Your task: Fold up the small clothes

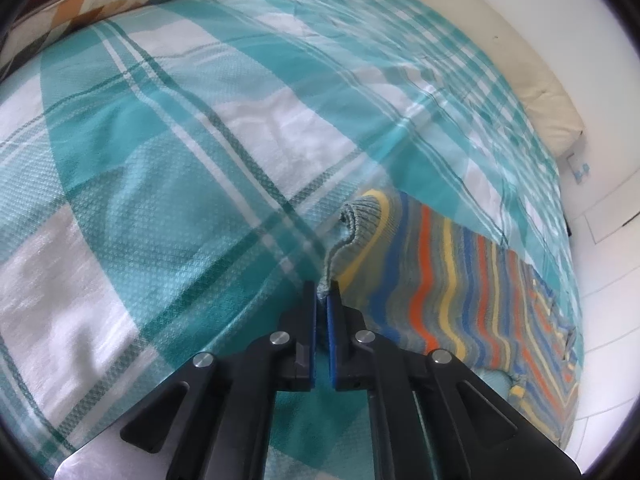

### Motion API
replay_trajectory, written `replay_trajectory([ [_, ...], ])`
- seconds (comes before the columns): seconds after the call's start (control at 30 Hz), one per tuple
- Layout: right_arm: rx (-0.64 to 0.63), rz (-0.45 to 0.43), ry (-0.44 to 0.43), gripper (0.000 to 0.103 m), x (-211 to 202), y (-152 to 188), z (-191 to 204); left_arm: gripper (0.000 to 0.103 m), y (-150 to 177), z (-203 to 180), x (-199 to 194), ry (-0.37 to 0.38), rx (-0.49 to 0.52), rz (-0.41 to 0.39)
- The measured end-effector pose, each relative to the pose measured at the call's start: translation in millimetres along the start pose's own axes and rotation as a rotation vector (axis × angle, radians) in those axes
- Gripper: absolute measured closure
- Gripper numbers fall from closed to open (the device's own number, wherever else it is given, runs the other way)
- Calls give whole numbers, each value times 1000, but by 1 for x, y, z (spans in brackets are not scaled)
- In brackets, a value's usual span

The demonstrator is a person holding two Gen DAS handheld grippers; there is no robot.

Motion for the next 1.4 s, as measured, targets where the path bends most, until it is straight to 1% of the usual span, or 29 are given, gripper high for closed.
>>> replay_trajectory([
  [0.1, 1, 0, 1, 39, 0, 0, 0, 97, -6, 14, -14, -61, -27, -50],
  [0.2, 0, 0, 4, 39, 0, 0, 0, 97, -13, 33, -27, -49, -79, -63],
  [0.23, 0, 0, 6, 39, 0, 0, 1, 90, -16, 38, -34, -33, -98, -75],
  [0.27, 1, -1, 4, 38, 0, 0, 1, 77, -21, 42, -39, -15, -112, -88],
  [0.3, 2, -1, 4, 37, 1, 0, 1, 68, -25, 44, -45, 5, -123, -101],
  [0.33, 1, -1, 5, 36, 1, 0, 1, 54, -29, 44, -49, 30, -130, -109],
  [0.37, 1, -2, 5, 36, 1, 0, 1, 47, -34, 43, -51, 73, -133, -111],
  [0.43, -3, -2, 7, 34, 1, 0, 1, 43, -41, 34, -48, 142, -119, -88],
  [0.47, -7, -2, 10, 34, 1, -1, 1, 37, -44, 24, -39, 175, -95, -47],
  [0.5, -8, -3, 12, 33, 2, -1, 1, 35, -45, 14, -29, 190, -67, 5],
  [0.53, -10, -4, 13, 33, 2, -1, 1, 35, -45, 7, -21, 187, -44, 34],
  [0.67, -12, -7, 16, 32, 2, -1, 1, 35, -45, -22, 16, 118, 62, 112],
  [0.7, -13, -8, 17, 32, 2, -1, 1, 35, -45, -26, 21, 106, 71, 116],
  [0.73, -16, -9, 20, 32, 3, -1, 2, 44, -48, -29, 25, 97, 78, 103],
  [0.77, -19, -10, 23, 32, 3, -1, 2, 57, -52, -35, 25, 117, 90, 78],
  [0.8, -22, -11, 25, 32, 3, -1, 3, 99, -54, -41, 24, 150, 103, 69],
  [0.83, -24, -11, 27, 32, 3, -1, 3, 100, -57, -45, 21, 162, 117, 50],
  [0.87, -25, -12, 27, 32, 4, -1, 3, 100, -63, -46, 13, 118, 145, -19],
  [0.9, -24, -14, 26, 32, 4, -1, 2, 100, -66, -45, 10, 68, 166, -56],
  [0.93, -25, -14, 26, 31, 4, 0, 3, 100, -68, -42, 13, 15, 178, -65],
  [0.97, -25, -14, 26, 31, 4, 0, 3, 100, -70, -37, 16, -15, 176, -64],
  [1.07, -29, -13, 30, 30, 4, 0, 4, 98, -69, -27, 27, -75, 180, -42],
  [1.1, -30, -13, 30, 29, 4, 0, 4, 96, -67, -26, 28, -98, 186, -39],
  [1.2, -29, -12, 29, 29, 4, 0, 5, 75, -62, -19, 19, -217, 193, -61],
  [1.23, -28, -12, 28, 29, 4, 0, 5, 57, -60, -17, 12, -239, 196, -73],
  [1.27, -29, -12, 29, 29, 4, 0, 5, 40, -56, -17, 2, -243, 203, -91],
  [1.33, -28, -14, 31, 29, 1, -1, 6, 26, -44, -24, -22, -200, 229, -144],
  [1.37, -24, -23, 25, 29, -2, -2, 7, 21, -35, -30, -35, -172, 254, -158],
  [1.4, -19, -38, 11, 29, -6, -3, 8, 19, -23, -39, -47, -139, 287, -161],
])
Point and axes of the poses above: each gripper's, at about its wrist camera, not at the fingertips, and x roughly the way its jaws point, z to its left, y to its underside, the point moved 7 cm from there along x, roughly the way its jaws point, and after that the axes turned 5 degrees about z, right-handed, at the moved point
